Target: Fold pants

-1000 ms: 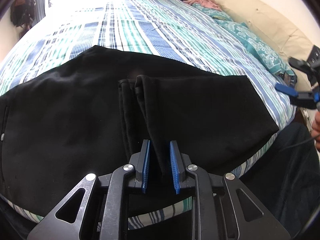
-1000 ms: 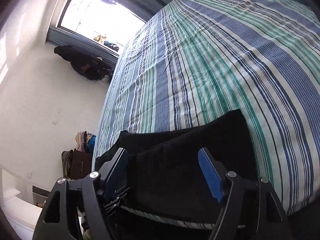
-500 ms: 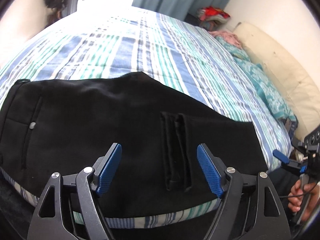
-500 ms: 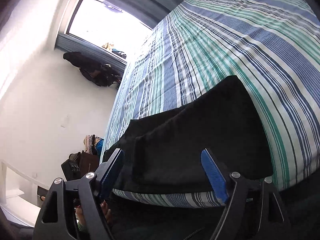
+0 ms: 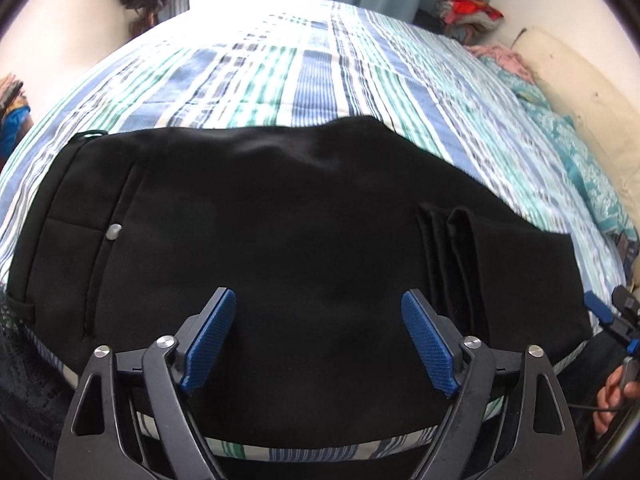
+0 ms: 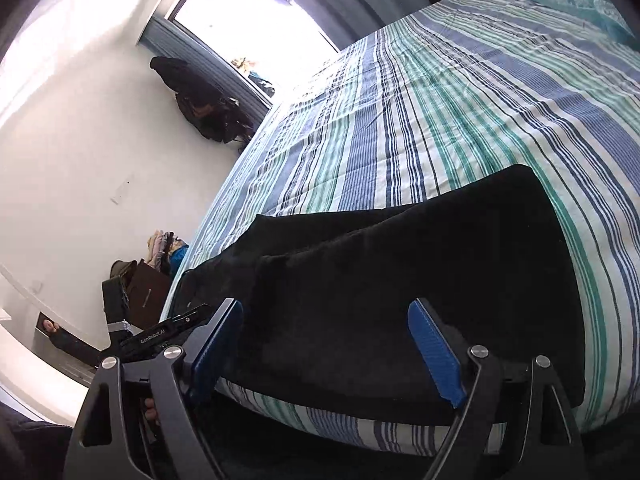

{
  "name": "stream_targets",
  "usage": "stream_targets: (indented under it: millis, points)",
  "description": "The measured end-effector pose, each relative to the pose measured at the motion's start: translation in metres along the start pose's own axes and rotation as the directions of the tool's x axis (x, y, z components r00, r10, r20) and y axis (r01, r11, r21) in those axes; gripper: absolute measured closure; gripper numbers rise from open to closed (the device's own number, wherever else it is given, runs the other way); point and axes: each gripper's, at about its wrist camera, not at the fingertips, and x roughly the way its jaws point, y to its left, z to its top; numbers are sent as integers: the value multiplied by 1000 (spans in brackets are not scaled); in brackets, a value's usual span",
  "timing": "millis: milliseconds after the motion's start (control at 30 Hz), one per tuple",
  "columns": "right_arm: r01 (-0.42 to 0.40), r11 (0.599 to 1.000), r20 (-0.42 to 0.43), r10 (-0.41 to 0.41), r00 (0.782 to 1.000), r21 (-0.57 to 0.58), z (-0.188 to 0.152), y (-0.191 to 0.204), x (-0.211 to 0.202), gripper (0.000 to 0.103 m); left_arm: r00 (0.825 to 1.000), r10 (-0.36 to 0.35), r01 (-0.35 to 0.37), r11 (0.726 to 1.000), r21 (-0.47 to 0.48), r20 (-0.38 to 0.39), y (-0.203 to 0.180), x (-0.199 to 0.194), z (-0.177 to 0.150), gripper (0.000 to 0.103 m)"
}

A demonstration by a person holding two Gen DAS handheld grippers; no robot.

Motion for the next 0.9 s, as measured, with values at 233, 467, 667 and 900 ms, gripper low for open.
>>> stream_targets:
  millis: [233,467,667,900]
  points:
    - [37,999,-118,-32,992,38,-9,-7,31,18,997,66,-63,994,93,-27,-9,12,-5,5]
    - [37,997,-129,-28,991,64,-4,-12,40,18,999,46,-45,998,47,-25,16,20,12,3]
    - [24,998,-130,-16,991,62,-3,-7,40,18,989,-146,142,984,-107,-29,75,33,49,3]
    - [16,998,-129,-9,992,54,-4,-4,36,18,984,-151,144,986,-83,-91,80,33,69,3]
